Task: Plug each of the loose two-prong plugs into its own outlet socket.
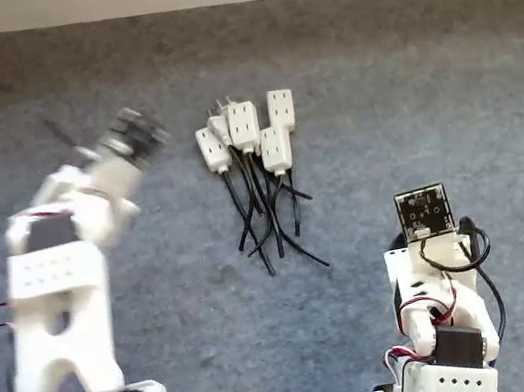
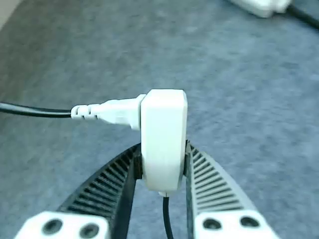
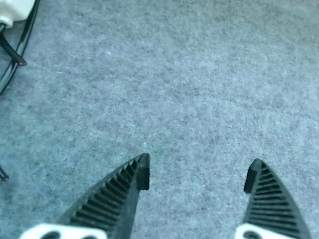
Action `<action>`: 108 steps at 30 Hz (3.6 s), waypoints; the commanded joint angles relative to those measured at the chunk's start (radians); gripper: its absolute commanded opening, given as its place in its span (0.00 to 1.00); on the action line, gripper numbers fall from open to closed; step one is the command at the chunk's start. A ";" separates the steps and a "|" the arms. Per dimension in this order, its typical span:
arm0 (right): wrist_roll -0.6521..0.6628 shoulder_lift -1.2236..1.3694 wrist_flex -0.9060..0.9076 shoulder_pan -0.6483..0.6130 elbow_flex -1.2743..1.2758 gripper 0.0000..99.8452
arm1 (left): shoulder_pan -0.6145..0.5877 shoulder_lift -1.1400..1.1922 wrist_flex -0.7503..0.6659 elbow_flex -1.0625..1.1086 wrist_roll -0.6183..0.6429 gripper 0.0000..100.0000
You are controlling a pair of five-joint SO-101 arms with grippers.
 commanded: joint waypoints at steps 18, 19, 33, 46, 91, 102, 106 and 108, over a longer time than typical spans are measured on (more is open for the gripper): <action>0.011 -0.004 0.008 -0.016 0.119 0.30 | -0.249 1.316 0.321 -1.584 0.245 0.00; 0.011 -0.004 0.008 -0.016 0.119 0.30 | -0.249 1.372 0.338 -1.656 0.245 0.00; 0.011 -0.004 0.008 -0.018 0.119 0.30 | -0.246 1.784 0.674 -2.318 0.265 0.28; 0.011 -0.004 0.008 -0.018 0.119 0.30 | -0.223 1.570 0.847 -2.305 0.278 0.23; 0.011 -0.004 0.007 -0.018 0.119 0.30 | 0.423 1.822 0.399 -2.207 0.367 0.22; 0.011 -0.004 0.007 -0.018 0.119 0.30 | 0.414 1.830 0.408 -2.199 0.359 0.04; 0.011 -0.005 0.007 -0.018 0.119 0.30 | 0.414 1.827 0.505 -2.207 0.269 0.00; 0.011 -0.005 0.005 -0.018 0.119 0.30 | 0.414 1.817 0.540 -2.210 0.265 0.00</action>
